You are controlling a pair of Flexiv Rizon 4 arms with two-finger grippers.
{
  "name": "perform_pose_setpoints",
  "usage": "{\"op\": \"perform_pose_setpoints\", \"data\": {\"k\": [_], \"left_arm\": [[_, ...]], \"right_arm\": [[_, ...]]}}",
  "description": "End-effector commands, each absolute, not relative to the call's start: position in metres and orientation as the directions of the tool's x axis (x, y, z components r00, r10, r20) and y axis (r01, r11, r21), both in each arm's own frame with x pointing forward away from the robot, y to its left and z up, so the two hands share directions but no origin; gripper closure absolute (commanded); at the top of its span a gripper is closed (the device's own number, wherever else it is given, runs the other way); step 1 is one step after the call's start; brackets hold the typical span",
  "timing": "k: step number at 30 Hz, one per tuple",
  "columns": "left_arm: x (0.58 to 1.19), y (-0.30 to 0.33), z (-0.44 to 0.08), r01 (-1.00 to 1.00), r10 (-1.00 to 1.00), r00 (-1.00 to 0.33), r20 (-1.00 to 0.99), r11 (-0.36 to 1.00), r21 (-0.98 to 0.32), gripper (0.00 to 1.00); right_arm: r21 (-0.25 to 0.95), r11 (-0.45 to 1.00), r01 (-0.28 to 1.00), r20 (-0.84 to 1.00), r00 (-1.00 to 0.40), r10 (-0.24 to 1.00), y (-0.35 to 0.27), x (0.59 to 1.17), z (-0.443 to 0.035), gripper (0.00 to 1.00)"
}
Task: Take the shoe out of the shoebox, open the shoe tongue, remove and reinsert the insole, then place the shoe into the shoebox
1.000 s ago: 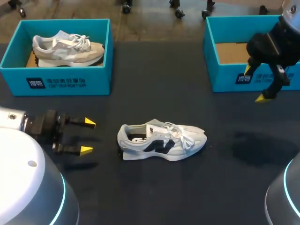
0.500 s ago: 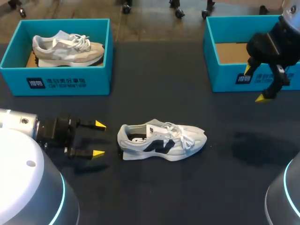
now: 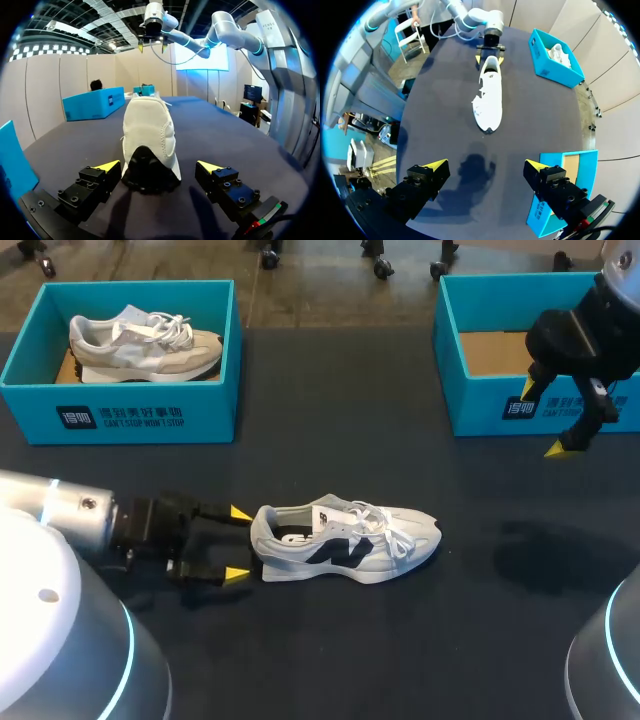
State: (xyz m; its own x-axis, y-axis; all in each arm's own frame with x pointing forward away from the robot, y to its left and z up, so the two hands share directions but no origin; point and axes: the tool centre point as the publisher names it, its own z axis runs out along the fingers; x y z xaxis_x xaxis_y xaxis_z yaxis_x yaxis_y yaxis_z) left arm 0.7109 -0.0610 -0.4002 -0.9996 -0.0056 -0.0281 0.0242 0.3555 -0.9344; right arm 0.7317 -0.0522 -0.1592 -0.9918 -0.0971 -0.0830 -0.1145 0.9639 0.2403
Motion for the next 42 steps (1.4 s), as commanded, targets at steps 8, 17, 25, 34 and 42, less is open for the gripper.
{"op": "perform_pose_setpoints", "data": {"k": [8, 17, 25, 34, 42], "left_arm": [[0.717, -0.086, -0.406, 0.010, -0.022, -1.000, -0.019, 0.357, -0.934, 0.00], [0.716, -0.098, -0.410, -0.002, -0.042, -0.999, -0.015, 0.362, -0.932, 0.00], [0.717, -0.110, -0.415, 0.004, -0.037, -0.999, -0.019, 0.366, -0.931, 0.00], [0.719, -0.112, -0.419, -0.004, -0.061, -0.998, -0.019, 0.366, -0.931, 0.00], [0.725, -0.115, -0.424, -0.005, -0.070, -0.997, -0.022, 0.373, -0.928, 0.00]], "right_arm": [[0.238, 0.964, -0.114, -0.081, -0.992, -0.098, -0.051, 0.733, -0.160, 0.00], [0.238, 0.964, -0.114, -0.081, -0.992, -0.098, -0.051, 0.733, -0.160, 0.00], [0.238, 0.964, -0.114, -0.081, -0.992, -0.098, -0.051, 0.733, -0.160, 0.00], [0.238, 0.964, -0.114, -0.081, -0.992, -0.098, -0.051, 0.733, -0.160, 0.00], [0.238, 0.964, -0.114, -0.081, -0.992, -0.098, -0.051, 0.733, -0.160, 0.00]]}}
